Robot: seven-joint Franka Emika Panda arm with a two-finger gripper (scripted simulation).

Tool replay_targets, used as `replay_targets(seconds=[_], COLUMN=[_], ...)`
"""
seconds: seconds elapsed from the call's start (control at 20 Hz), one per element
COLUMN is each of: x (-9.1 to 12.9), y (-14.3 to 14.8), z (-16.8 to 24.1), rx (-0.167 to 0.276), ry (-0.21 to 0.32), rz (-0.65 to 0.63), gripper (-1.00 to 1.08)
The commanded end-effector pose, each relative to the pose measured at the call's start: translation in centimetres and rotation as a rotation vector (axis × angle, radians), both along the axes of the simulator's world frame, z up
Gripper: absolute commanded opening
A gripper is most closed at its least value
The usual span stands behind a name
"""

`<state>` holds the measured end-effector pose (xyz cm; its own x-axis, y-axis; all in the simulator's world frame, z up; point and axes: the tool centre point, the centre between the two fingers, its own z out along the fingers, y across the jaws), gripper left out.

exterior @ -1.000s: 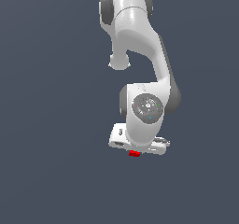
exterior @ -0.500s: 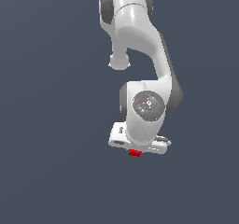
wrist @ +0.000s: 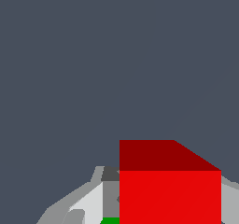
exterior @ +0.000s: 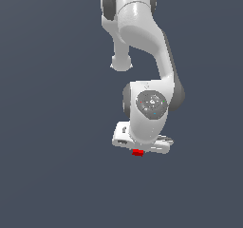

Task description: Stack the red cube on top of the green cube.

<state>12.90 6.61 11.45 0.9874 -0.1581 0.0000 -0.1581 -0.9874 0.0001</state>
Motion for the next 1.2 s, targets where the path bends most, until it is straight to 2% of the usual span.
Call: replay_targets(seconds=[0.0,0.3,1.15], x=[-0.6,-2.9,-11.4], y=[0.2,1.1,4.3], z=[-0.2,-1.1,-4.5], rx=[0.000,0.000,0.000], ry=[-0.001,-0.001,0.000], rz=[0.000,0.000,0.001], gripper=[-1.00,-1.00,-1.00])
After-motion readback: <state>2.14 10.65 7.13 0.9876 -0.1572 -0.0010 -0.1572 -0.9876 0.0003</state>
